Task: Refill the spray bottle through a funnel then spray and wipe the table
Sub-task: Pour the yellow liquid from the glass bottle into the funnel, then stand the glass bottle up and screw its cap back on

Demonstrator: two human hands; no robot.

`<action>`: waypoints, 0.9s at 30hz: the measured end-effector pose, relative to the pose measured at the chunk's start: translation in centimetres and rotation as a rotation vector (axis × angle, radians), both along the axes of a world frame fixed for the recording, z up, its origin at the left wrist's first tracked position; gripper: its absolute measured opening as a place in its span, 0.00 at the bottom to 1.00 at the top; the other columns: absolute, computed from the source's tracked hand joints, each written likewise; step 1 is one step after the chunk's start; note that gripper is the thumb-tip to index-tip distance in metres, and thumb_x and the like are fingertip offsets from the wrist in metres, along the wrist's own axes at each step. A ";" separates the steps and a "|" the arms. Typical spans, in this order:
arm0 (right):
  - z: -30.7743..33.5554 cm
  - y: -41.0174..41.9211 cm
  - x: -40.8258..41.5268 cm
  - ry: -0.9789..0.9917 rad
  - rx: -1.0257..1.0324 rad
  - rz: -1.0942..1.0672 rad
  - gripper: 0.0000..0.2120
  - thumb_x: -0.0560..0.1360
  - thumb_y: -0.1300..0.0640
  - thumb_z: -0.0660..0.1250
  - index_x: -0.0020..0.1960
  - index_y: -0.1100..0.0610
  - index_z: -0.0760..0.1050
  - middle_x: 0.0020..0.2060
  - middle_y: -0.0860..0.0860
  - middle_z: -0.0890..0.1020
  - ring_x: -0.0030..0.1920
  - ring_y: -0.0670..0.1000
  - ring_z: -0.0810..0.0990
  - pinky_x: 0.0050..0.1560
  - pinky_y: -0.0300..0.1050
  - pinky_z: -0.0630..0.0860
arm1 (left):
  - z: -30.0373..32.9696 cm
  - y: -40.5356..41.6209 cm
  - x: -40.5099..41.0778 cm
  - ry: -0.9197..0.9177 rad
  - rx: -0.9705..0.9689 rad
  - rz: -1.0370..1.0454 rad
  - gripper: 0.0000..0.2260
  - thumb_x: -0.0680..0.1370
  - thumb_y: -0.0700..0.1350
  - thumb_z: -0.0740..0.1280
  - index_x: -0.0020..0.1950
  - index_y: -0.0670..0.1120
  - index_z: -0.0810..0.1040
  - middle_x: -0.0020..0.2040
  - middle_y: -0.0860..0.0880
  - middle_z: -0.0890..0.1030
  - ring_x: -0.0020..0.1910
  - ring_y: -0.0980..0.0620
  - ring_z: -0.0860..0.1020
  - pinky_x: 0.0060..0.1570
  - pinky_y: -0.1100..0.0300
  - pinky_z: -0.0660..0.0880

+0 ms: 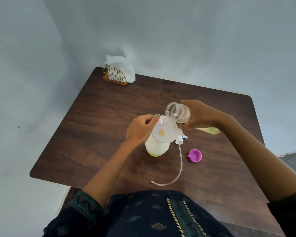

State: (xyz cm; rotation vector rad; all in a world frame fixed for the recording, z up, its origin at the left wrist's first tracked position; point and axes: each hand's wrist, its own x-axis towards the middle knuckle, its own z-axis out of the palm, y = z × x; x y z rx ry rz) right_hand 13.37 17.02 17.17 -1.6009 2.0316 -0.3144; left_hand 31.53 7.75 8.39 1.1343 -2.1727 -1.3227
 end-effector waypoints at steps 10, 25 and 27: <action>1.9 0.4 -1.9 -0.420 -0.227 -0.233 0.11 0.65 0.66 0.76 0.44 0.63 0.77 0.40 0.58 0.83 0.39 0.49 0.81 0.43 0.44 0.78 | 0.9 -0.1 -0.2 -0.009 -0.067 0.088 0.22 0.76 0.64 0.53 0.46 0.51 0.80 0.44 0.56 0.79 0.44 0.56 0.76 0.42 0.58 0.72; 6.6 -1.7 0.3 -0.876 -0.622 -0.342 0.17 0.63 0.65 0.78 0.50 0.60 0.78 0.45 0.57 0.83 0.46 0.54 0.83 0.50 0.50 0.80 | 8.2 -0.5 -6.8 0.279 0.108 -0.375 0.31 0.66 0.59 0.75 0.66 0.55 0.71 0.58 0.56 0.80 0.57 0.58 0.79 0.59 0.58 0.76; 6.6 -1.9 0.2 -0.904 -0.646 -0.343 0.17 0.62 0.63 0.77 0.48 0.57 0.79 0.45 0.56 0.83 0.48 0.55 0.83 0.53 0.54 0.79 | 8.3 -0.6 -7.3 0.297 0.089 -0.342 0.27 0.68 0.56 0.76 0.64 0.54 0.72 0.55 0.58 0.81 0.55 0.60 0.80 0.58 0.59 0.76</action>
